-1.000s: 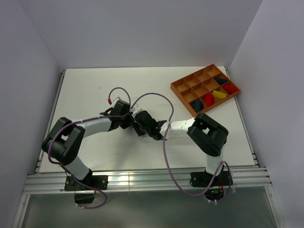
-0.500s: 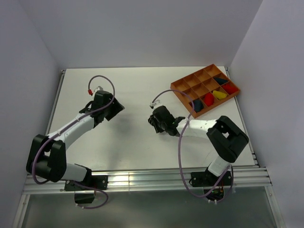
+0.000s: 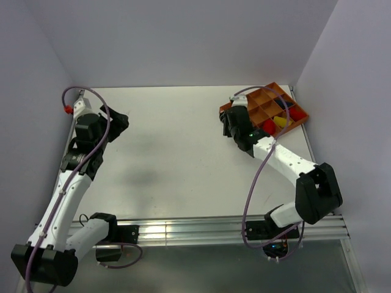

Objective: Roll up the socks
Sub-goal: Pick up the sock at the center of the board, then place the sock in the storage box.

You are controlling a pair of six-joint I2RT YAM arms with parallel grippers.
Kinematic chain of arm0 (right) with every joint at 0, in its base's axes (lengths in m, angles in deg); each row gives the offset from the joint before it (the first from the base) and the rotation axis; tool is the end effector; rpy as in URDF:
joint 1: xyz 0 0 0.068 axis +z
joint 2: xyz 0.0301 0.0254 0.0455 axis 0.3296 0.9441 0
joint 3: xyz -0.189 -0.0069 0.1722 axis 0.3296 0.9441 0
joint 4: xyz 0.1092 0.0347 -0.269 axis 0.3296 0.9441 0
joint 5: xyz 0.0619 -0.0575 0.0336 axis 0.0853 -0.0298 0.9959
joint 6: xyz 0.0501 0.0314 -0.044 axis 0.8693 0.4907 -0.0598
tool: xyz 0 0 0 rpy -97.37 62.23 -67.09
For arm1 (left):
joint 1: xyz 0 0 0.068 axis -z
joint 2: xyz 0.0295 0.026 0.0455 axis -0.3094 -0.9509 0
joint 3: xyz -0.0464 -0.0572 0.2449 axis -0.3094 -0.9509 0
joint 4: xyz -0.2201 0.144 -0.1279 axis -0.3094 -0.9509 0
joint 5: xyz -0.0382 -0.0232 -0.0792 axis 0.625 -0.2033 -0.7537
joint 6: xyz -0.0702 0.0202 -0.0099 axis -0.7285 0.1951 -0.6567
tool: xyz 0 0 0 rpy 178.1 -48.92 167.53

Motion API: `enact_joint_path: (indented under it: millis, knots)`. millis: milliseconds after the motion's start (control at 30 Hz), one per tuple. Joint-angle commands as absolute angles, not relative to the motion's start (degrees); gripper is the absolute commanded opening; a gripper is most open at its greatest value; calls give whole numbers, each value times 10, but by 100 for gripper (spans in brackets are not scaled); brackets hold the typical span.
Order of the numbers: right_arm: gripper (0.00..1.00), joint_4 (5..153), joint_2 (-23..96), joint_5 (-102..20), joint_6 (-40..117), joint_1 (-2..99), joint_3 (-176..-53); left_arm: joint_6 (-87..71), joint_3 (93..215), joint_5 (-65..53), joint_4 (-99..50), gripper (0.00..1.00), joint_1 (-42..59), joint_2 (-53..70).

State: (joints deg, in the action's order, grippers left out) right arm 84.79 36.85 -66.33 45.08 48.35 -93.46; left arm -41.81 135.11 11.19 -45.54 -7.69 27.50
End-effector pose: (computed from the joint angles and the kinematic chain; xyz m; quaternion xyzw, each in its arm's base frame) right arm 0.3309 0.1626 0.2124 -0.0446 0.8717 0.0441 0.4860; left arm 0.2862 -0.0425 0.3145 -0.2906 0.7741 -0.2045 0.5238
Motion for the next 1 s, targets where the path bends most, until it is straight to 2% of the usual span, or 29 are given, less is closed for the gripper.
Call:
enact_joint_path:
  millis: [0, 33, 233, 433, 967]
  knots:
    - [0, 878, 384, -717, 447, 436, -1001, -357, 1372, 171, -478, 81, -87, 322]
    - [0, 884, 400, -720, 451, 425, -1013, -347, 1372, 183, -482, 84, -88, 328]
    - [0, 950, 491, -739, 501, 351, -1119, -303, 1369, 249, -497, 91, -89, 361]
    - [0, 1027, 593, -732, 563, 330, -1212, -276, 1342, 302, -488, 99, -88, 372]
    - [0, 1047, 695, -685, 610, 313, -1241, -264, 1304, 340, -473, 99, -71, 368]
